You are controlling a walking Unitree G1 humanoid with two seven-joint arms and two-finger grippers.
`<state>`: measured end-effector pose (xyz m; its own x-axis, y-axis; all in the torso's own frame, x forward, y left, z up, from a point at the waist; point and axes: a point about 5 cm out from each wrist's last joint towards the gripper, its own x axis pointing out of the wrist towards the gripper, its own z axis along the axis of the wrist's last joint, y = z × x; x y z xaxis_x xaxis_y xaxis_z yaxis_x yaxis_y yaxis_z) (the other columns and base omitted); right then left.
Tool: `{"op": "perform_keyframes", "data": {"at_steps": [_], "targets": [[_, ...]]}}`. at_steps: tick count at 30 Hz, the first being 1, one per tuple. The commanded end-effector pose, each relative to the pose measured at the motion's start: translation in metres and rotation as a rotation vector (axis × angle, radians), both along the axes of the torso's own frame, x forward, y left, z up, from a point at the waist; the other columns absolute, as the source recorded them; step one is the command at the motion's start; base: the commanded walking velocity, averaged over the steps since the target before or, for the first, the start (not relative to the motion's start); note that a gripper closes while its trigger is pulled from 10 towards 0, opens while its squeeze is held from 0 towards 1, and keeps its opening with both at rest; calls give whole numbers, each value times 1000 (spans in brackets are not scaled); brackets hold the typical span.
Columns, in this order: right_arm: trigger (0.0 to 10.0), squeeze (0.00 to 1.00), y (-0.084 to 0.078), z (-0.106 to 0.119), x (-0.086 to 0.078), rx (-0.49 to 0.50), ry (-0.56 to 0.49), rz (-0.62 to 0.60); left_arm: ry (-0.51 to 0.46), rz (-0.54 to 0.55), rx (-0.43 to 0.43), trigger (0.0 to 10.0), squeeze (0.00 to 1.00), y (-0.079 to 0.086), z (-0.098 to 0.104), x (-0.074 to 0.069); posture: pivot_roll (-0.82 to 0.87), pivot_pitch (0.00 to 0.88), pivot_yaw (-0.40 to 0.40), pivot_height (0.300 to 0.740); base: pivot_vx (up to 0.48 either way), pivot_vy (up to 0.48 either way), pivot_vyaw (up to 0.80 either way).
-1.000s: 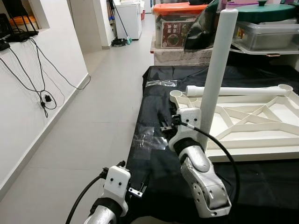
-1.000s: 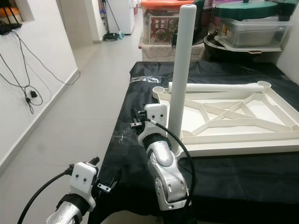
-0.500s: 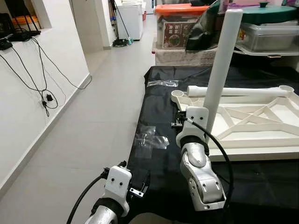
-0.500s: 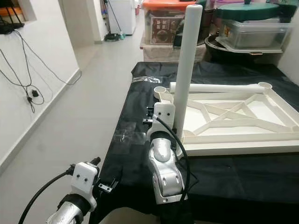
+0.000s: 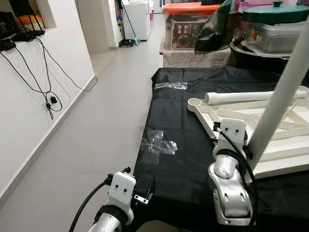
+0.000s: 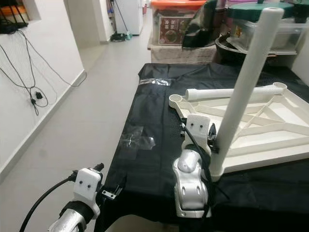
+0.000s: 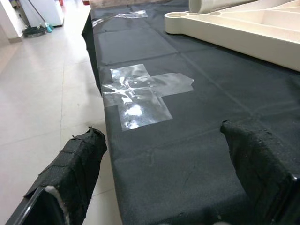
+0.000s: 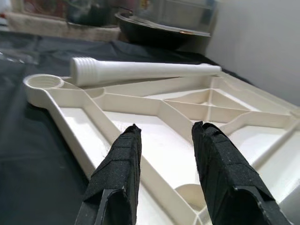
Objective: Building children table
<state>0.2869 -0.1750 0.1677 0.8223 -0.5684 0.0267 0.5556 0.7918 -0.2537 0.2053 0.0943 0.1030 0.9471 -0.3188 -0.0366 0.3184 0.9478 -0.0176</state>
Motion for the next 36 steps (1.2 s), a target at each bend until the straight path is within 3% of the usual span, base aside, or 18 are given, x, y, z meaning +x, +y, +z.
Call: {"op": "perform_keyframes", "data": {"at_steps": [1,2,3,4,6,11,13,15,19,22,24,26,28,29,30,32,36], "targets": [[10000,0,-23,-6,-3,-46,51,-88,11,5,4,10000,0,2,-1,0,-64,22,29,740,0,0,0],[10000,0,-23,-6,-3,-46,51,-88,11,5,4,10000,0,2,-1,0,-64,22,29,740,0,0,0],[10000,0,-40,-6,-3,-79,71,-141,11,5,5,10000,0,2,-1,0,-64,22,29,740,0,0,0],[10000,0,-40,-6,-3,-79,71,-141,11,5,5,10000,0,2,-1,0,-64,22,29,740,0,0,0],[10000,0,-60,-6,-2,-120,88,-208,13,4,3,10000,0,2,-1,0,-64,22,29,740,0,0,0],[10000,0,-84,-4,0,-191,126,-287,16,3,1,10000,0,1,-1,-1,-69,25,31,740,0,0,0],[10000,0,-71,-1,9,-156,96,-212,16,2,0,10000,0,0,-1,-1,-68,24,31,740,0,0,0],[10000,0,-71,-1,9,-156,96,-212,16,2,0,10000,0,0,-1,-1,-68,24,31,740,0,0,0],[10000,0,1,21,42,15,-64,315,18,2,-1,10000,0,-1,-1,-2,-51,19,19,740,0,0,0],[10000,0,17,29,53,46,-94,459,19,2,-3,10000,0,-2,-1,-3,-49,20,15,740,0,0,0],[10000,0,17,29,53,46,-94,459,19,2,-3,10000,0,-2,-1,-3,-49,20,15,740,0,0,0],[10000,0,22,30,62,29,-84,503,19,2,-4,10000,0,-3,0,-4,-47,23,10,740,0,0,0],[10000,0,22,26,84,-24,-10,563,12,-5,5,10000,0,-6,2,-7,-35,34,-3,740,0,0,0],[10000,0,22,26,84,-24,-10,563,12,-5,5,10000,0,-6,2,-7,-35,34,-3,740,0,0,0],[10000,0,10,23,99,-32,49,539,7,-9,10,10000,0,-8,4,-10,-31,45,-6,740,0,0,0],[10000,0,10,23,99,-32,49,539,7,-9,10,10000,0,-8,4,-10,-31,45,-6,740,0,0,0],[10000,0,-6,17,110,-93,169,505,6,-4,-2,10000,0,-10,7,-16,-25,76,-8,740,0,0,0]]}}
